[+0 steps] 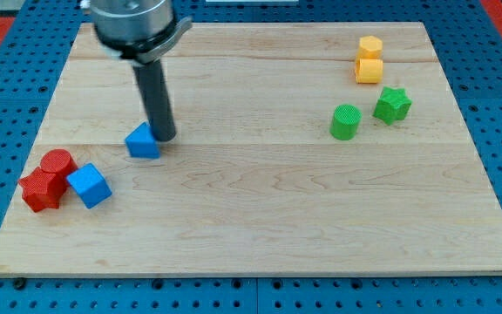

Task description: Slightly touch the right of green star

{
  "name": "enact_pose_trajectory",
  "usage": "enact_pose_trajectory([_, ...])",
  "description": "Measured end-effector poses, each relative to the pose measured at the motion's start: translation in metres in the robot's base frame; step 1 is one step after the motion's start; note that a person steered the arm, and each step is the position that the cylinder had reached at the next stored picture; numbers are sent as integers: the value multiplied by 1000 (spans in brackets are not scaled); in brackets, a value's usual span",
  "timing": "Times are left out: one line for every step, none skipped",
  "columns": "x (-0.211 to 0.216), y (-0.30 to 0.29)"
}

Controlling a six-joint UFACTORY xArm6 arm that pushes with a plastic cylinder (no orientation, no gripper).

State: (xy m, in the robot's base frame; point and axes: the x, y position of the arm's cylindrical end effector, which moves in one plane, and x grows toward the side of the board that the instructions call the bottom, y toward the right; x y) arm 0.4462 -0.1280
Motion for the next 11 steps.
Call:
enact_pose_trajectory([32,-21])
enact_pose_trajectory([32,-25])
enact_pose_trajectory([36,-22])
enact_pose_trajectory([60,25])
enact_pose_trajectory([66,105])
enact_pose_trajectory([66,199])
enact_pose_trajectory([66,278])
enact_pose_trajectory([30,359])
enact_pose_trajectory([-24,444])
enact_pose_trajectory([-51,461])
enact_pose_trajectory([-57,439])
